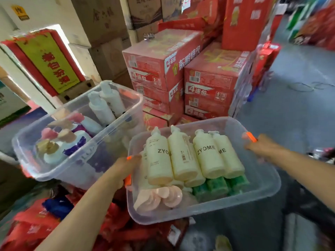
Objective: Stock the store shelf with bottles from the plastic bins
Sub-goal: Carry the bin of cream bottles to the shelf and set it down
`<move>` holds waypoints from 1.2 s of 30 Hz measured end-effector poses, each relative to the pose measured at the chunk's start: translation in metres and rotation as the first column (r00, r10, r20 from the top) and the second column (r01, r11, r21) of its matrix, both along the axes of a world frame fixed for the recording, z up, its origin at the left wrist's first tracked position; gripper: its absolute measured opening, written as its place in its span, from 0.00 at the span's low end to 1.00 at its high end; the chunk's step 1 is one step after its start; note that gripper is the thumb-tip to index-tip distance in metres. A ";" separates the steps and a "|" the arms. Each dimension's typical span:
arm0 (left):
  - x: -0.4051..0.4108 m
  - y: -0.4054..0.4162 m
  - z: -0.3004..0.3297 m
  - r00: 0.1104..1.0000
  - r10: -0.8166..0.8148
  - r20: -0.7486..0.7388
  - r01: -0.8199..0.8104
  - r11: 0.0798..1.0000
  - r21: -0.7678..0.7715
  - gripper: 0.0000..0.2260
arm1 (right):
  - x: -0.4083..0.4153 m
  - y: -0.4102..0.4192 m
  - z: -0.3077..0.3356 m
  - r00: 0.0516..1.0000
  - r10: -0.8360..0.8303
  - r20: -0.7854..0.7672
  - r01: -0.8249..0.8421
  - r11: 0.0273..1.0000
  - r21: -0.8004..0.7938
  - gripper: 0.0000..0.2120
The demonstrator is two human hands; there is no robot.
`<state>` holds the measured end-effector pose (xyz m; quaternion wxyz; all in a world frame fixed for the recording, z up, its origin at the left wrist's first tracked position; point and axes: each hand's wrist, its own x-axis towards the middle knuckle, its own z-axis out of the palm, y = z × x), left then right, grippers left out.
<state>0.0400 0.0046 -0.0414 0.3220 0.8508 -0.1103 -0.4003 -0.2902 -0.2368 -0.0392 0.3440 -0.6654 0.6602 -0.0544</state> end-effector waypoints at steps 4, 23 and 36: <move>-0.006 0.003 -0.001 0.991 -0.134 0.016 0.134 0.991 -0.021 0.23 | -0.040 0.040 -0.018 0.983 -0.172 0.062 0.171 0.985 0.024 0.09; -0.112 0.107 -0.009 0.785 -0.619 0.015 0.619 0.786 -0.001 0.26 | -0.191 0.360 -0.042 0.700 -0.694 0.164 0.690 0.718 0.091 0.29; -0.191 0.171 -0.067 0.369 -0.921 -0.123 0.925 0.351 0.145 0.21 | -0.181 0.642 -0.053 0.236 -0.972 -0.011 0.955 0.230 0.187 0.21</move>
